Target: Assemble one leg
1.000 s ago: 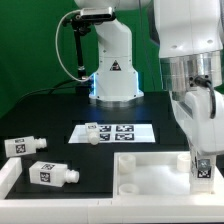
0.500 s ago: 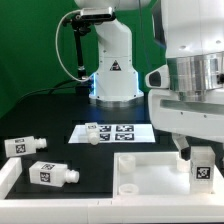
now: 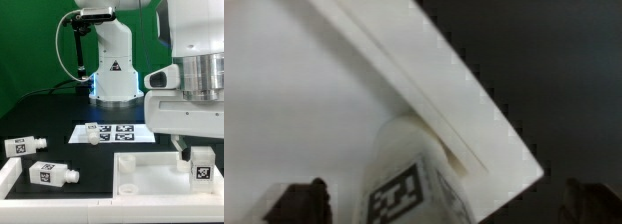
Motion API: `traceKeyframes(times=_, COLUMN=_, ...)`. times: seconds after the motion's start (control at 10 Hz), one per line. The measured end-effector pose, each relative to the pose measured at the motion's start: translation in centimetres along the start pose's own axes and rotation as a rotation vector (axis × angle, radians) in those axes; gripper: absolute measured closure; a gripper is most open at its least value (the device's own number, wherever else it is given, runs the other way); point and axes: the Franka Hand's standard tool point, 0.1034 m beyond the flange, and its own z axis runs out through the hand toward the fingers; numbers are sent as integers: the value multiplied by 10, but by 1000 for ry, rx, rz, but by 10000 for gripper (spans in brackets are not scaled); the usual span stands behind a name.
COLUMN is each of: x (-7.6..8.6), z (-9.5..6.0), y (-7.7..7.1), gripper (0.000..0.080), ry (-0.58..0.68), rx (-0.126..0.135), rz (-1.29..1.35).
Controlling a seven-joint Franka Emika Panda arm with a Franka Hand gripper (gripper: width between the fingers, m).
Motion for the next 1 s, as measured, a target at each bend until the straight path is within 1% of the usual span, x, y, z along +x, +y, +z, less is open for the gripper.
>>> traceKeyframes(times=0.1, x=5, z=-1, y=4, gripper=151, ry=6, rx=-11, rz=-169)
traceKeyframes(times=0.2, x=12, z=-1, y=10, gripper=151, ry=-1, rx=-15, rz=-271)
traceKeyframes(times=0.3, x=13, z=-1, y=11, gripper=151, ry=1, rx=-14, rz=-248)
traceKeyframes(times=0.4, x=13, z=-1, y=10, gripper=239, ry=1, rx=-14, rz=-230)
traceKeyframes(times=0.5, x=13, z=-1, y=10, gripper=374, ry=1, rx=-14, rz=-232)
traceKeyframes(times=0.6, x=13, z=-1, y=10, gripper=374, ry=1, rx=-13, rz=-188)
traceKeyframes(times=0.7, x=13, z=-1, y=10, gripper=514, ry=1, rx=-12, rz=-125)
traceKeyframes(times=0.9, x=12, z=-1, y=11, gripper=514, ry=0, rx=-11, rz=63)
traceKeyframes(times=1.0, x=12, z=0, y=12, gripper=514, ry=-4, rx=-10, rz=242)
